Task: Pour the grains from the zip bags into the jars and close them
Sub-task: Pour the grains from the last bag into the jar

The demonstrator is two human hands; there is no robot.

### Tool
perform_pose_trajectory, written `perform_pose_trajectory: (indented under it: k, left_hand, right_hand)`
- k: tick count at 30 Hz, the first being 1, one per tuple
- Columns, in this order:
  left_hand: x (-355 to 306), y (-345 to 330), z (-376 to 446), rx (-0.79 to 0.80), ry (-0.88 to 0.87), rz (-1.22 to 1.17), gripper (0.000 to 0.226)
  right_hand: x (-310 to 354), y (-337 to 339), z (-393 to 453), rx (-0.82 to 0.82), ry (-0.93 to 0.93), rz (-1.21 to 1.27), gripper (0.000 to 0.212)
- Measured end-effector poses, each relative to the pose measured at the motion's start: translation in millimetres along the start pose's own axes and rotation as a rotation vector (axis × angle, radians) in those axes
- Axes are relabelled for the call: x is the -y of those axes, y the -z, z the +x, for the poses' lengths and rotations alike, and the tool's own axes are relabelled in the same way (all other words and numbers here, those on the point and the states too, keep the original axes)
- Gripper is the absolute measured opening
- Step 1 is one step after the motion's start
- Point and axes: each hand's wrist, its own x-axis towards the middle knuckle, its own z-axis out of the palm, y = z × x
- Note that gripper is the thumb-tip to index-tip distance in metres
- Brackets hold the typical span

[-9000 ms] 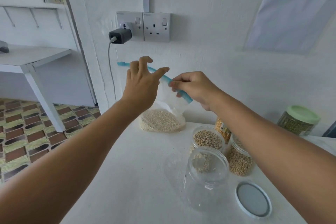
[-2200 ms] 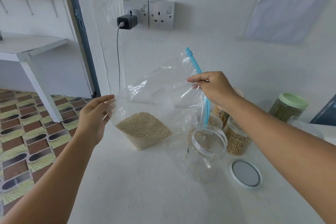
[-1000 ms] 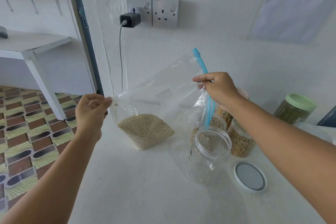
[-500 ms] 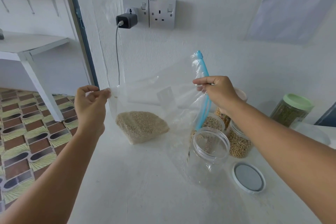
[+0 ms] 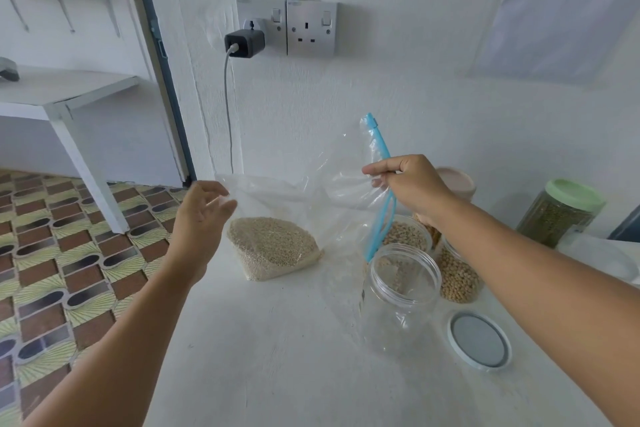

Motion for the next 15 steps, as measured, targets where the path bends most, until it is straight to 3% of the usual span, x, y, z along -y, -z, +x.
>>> perform_pose_trajectory:
  k: [4, 8, 12, 15]
  left_hand:
    - [6.0, 6.2, 1.4, 0.179, 0.073, 0.104, 0.028]
    - [4.1, 1.8, 6.5, 0.257, 0.127, 0.113, 0.029]
    - [2.9, -15.8, 7.4, 0.113, 0.105, 0.071, 0.025]
    - [2.4, -22.7, 8.5, -0.033, 0.068, -0.008, 0.028]
  right_hand:
    - [0.4, -0.1, 0.3, -0.003, -0.009, -0.004, 0.038]
    - [1.4, -1.7, -0.6, 0.008, 0.003, -0.037, 0.036]
    - [1.4, -3.1, -3.9, 0.019, 0.017, -0.031, 0.036]
    - [5.1, -2.5, -4.7, -0.063, 0.035, 0.051, 0.034]
